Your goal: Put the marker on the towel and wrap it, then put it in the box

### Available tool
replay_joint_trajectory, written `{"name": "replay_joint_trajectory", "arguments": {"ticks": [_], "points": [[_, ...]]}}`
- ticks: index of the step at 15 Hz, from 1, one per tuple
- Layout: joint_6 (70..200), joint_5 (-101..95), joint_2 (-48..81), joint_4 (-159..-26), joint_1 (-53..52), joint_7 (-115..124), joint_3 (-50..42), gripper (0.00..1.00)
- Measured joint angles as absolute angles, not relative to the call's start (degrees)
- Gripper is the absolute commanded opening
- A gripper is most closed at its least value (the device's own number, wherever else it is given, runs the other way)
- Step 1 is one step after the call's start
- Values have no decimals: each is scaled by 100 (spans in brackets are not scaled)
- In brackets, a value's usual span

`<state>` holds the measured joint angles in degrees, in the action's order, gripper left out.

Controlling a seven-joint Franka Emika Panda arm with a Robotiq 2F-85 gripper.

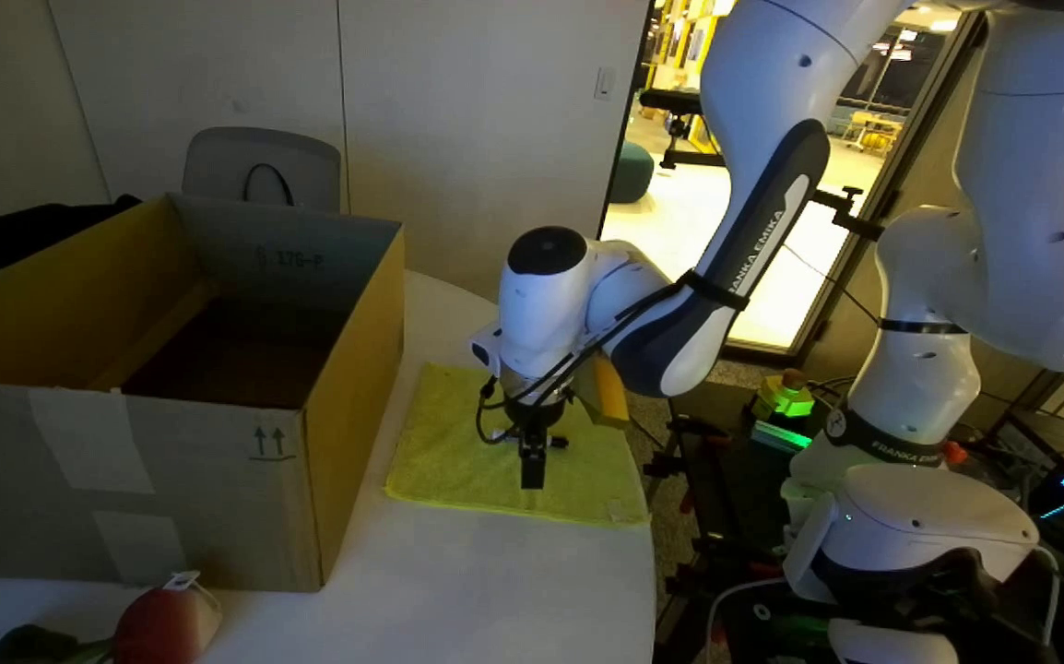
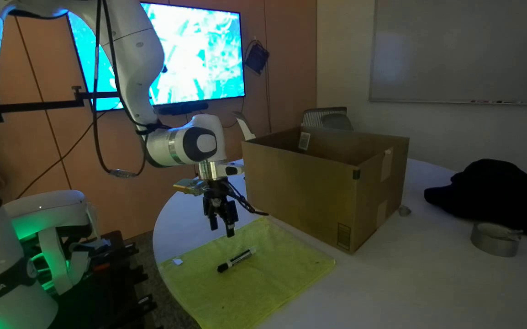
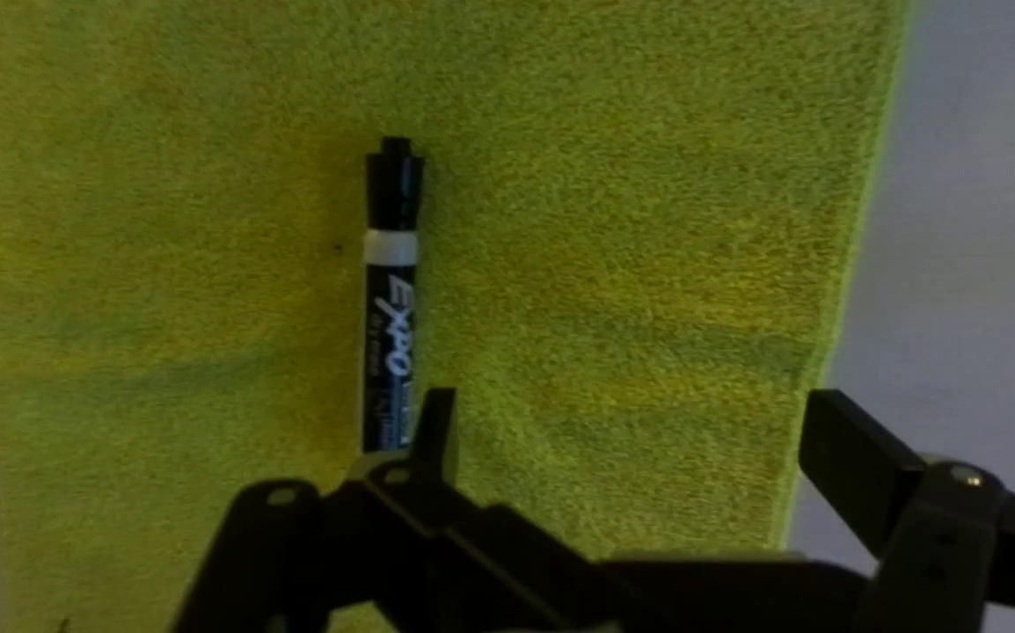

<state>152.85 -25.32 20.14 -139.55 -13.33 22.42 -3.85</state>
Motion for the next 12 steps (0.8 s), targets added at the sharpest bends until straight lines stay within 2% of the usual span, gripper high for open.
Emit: {"name": "replay_joint_trajectory", "arguments": {"ticks": [12], "points": [[15588,-1047,2483,-14008,-786,307,387,100]]}}
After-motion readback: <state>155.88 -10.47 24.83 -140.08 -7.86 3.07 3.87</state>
